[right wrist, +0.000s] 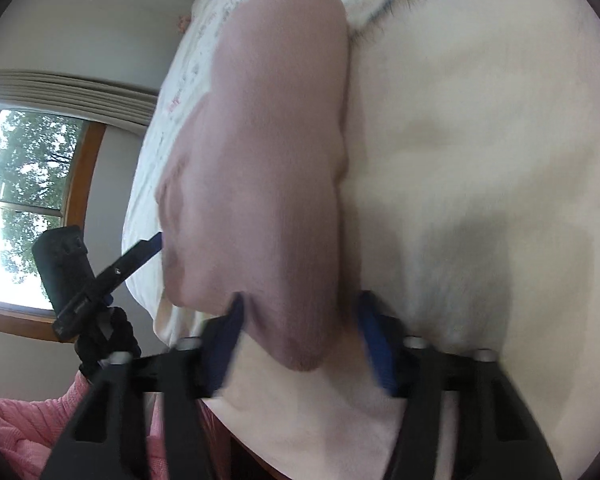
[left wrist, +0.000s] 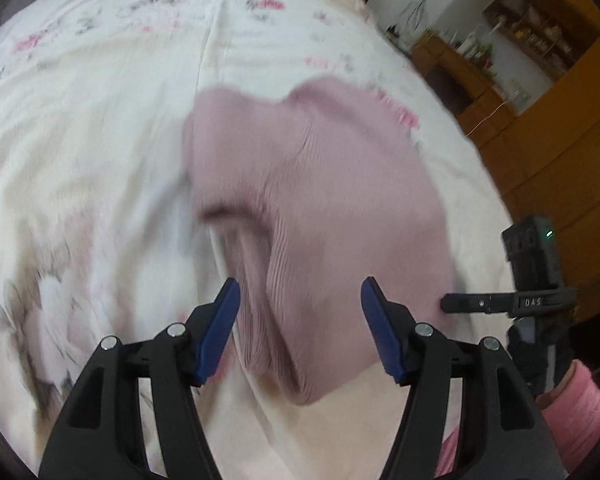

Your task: Fold small clothes

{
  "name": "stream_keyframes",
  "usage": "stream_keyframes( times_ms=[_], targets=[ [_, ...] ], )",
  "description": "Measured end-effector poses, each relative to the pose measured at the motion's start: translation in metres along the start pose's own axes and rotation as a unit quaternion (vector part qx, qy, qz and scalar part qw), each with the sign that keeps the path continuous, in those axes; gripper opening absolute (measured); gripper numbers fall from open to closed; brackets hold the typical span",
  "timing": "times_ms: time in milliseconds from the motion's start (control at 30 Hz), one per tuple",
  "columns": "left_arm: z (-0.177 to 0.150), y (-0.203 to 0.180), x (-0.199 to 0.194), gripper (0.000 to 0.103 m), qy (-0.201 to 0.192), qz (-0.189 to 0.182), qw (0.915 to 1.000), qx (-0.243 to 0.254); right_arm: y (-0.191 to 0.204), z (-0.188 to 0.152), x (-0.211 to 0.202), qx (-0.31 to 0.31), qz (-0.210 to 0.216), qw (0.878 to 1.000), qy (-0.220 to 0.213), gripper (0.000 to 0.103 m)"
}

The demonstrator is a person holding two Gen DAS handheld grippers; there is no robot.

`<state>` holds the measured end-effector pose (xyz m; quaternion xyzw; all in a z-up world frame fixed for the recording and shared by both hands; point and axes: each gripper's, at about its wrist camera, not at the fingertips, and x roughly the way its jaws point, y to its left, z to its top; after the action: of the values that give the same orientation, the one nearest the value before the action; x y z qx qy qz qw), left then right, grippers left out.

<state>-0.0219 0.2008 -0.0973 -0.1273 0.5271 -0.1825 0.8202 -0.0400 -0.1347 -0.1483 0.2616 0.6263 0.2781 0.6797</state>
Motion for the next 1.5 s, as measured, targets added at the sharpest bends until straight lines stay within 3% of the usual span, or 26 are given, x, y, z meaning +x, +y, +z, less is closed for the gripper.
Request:
stream_keyframes(
  times_ms=[100,267,433,533,633,700,867,1067,1333,1500],
  targets=[
    [-0.009,0.01,0.014,0.058,0.02,0.032,0.9993,0.002,0.004,0.001,-0.007,-0.005,0.0,1.0,-0.002,0.025],
    [-0.014,0.019,0.025,0.061,0.031,0.039,0.9987,-0.007,0.005,-0.005,-0.015,-0.016,-0.019,1.0,-0.003,0.024],
    [-0.013,0.025,0.033,0.063,0.038,0.032,0.9986,-0.016,-0.007,-0.005,0.0,0.019,-0.02,1.0,0.002,0.027],
    [-0.011,0.025,0.026,0.063,0.042,0.034,0.9984,-0.02,-0.002,-0.009,-0.003,0.012,-0.032,0.999,-0.005,0.036],
    [-0.011,0.018,0.009,0.061,0.037,0.048,0.9981,-0.012,0.016,-0.016,-0.014,-0.013,-0.083,0.996,-0.023,0.048],
    [-0.012,0.011,-0.006,0.061,0.03,0.06,0.9977,-0.002,0.026,-0.022,-0.027,-0.038,-0.143,0.988,-0.043,0.071],
    [-0.015,-0.007,-0.041,0.068,0.011,0.081,0.9966,0.009,0.055,-0.041,-0.048,-0.07,-0.241,0.965,-0.076,0.088],
    [-0.026,-0.033,-0.078,0.076,-0.009,0.116,0.993,0.017,0.094,-0.067,-0.067,-0.085,-0.296,0.944,-0.115,0.094],
    [-0.044,-0.048,-0.115,0.081,-0.03,0.156,0.9873,0.011,0.128,-0.086,-0.078,-0.088,-0.316,0.936,-0.127,0.099],
    [-0.054,-0.053,-0.134,0.083,-0.034,0.161,0.9863,0.002,0.151,-0.099,-0.083,-0.093,-0.334,0.928,-0.135,0.099]
  ],
)
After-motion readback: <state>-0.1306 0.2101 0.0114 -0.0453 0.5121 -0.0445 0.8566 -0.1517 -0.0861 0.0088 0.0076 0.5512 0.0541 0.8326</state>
